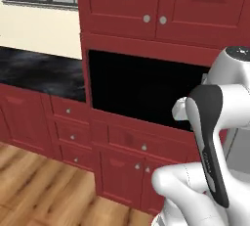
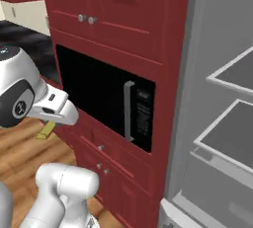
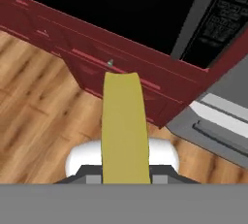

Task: Retrieve the butter from the fridge and place it on a plate on the dining table. Then retrieve the butter knife by the fridge and place it near the plate.

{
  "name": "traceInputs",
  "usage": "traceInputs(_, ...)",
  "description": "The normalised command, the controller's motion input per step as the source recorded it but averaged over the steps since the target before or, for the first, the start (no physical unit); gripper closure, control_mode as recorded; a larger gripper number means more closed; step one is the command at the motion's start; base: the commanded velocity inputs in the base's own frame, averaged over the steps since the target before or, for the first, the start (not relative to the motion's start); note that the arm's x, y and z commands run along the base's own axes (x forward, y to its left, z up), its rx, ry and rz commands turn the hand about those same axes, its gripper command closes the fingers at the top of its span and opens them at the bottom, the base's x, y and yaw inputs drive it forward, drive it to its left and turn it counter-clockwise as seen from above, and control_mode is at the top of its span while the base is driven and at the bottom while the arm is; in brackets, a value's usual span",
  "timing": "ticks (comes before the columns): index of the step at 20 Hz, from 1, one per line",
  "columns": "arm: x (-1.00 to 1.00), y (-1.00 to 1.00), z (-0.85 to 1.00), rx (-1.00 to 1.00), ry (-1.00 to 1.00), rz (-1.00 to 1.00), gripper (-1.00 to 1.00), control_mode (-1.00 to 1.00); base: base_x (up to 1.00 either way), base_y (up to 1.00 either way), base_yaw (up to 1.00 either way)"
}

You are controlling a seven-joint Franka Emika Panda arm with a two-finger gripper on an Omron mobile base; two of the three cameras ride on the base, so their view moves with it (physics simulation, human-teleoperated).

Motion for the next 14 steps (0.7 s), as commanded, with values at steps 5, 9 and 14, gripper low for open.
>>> traceInputs(5,0.0,0.0,0.0,0.0,0.0,0.0,1.0,1.0,-0.01,0.71,0.8)
traceInputs(9,0.0,0.0,0.0,0.0,0.0,0.0,1.0,1.0,-0.04,0.47,0.89)
traceInputs(14,0.0,0.0,0.0,0.0,0.0,0.0,1.0,1.0,0.0,0.04,0.94)
